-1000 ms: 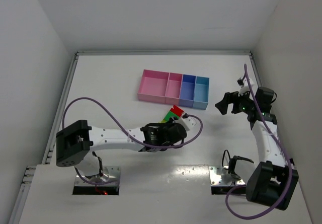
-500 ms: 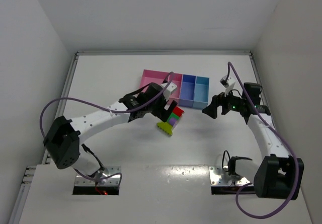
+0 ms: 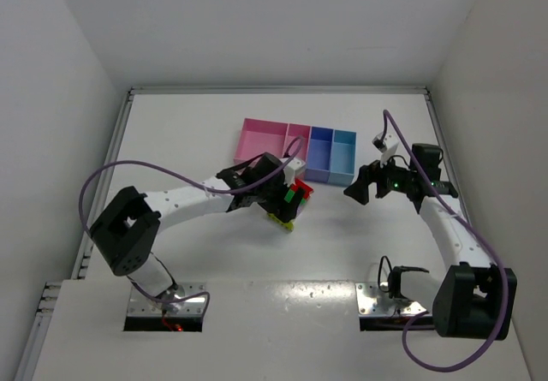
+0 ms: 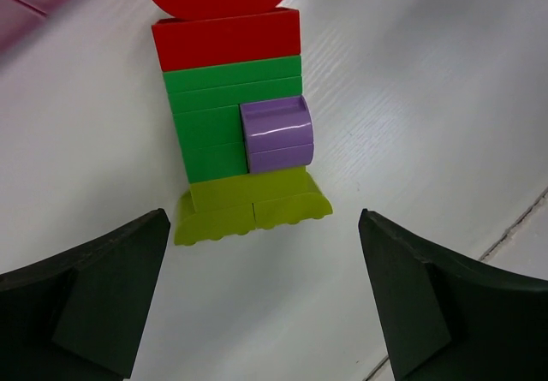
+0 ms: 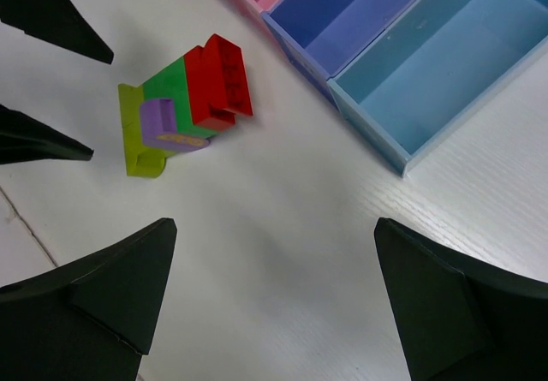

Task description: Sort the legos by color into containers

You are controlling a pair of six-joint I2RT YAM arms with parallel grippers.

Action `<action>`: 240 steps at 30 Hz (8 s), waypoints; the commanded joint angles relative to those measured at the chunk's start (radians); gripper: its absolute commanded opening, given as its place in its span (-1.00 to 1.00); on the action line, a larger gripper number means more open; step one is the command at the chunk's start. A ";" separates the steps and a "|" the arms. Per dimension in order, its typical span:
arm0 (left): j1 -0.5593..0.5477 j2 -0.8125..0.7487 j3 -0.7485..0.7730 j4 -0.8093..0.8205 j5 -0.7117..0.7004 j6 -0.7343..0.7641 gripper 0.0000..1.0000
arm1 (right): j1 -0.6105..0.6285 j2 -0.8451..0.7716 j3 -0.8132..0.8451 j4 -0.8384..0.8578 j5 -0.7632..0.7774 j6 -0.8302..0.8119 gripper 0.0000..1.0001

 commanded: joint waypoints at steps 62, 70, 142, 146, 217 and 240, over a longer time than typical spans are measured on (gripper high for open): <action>-0.091 -0.240 -0.156 -0.001 0.056 0.335 -0.49 | 0.413 0.537 0.405 -0.219 -0.417 0.143 0.80; -0.091 -0.230 -0.115 -0.001 0.045 0.326 -0.49 | 0.422 0.607 0.402 -0.210 -0.437 0.143 0.65; 0.191 -0.310 -0.248 0.047 -0.015 0.253 -0.49 | 0.517 0.893 0.802 0.146 0.723 0.616 -0.07; 0.191 -0.310 -0.248 0.047 -0.015 0.253 -0.49 | 0.517 0.847 0.765 0.146 0.746 0.616 0.40; 0.191 -0.359 -0.193 0.028 0.108 0.283 -0.45 | 0.568 0.782 0.543 0.255 -0.377 0.488 -0.61; 0.191 -0.378 -0.248 0.047 0.069 0.283 -0.52 | 0.383 0.696 0.620 0.237 0.146 0.557 -1.00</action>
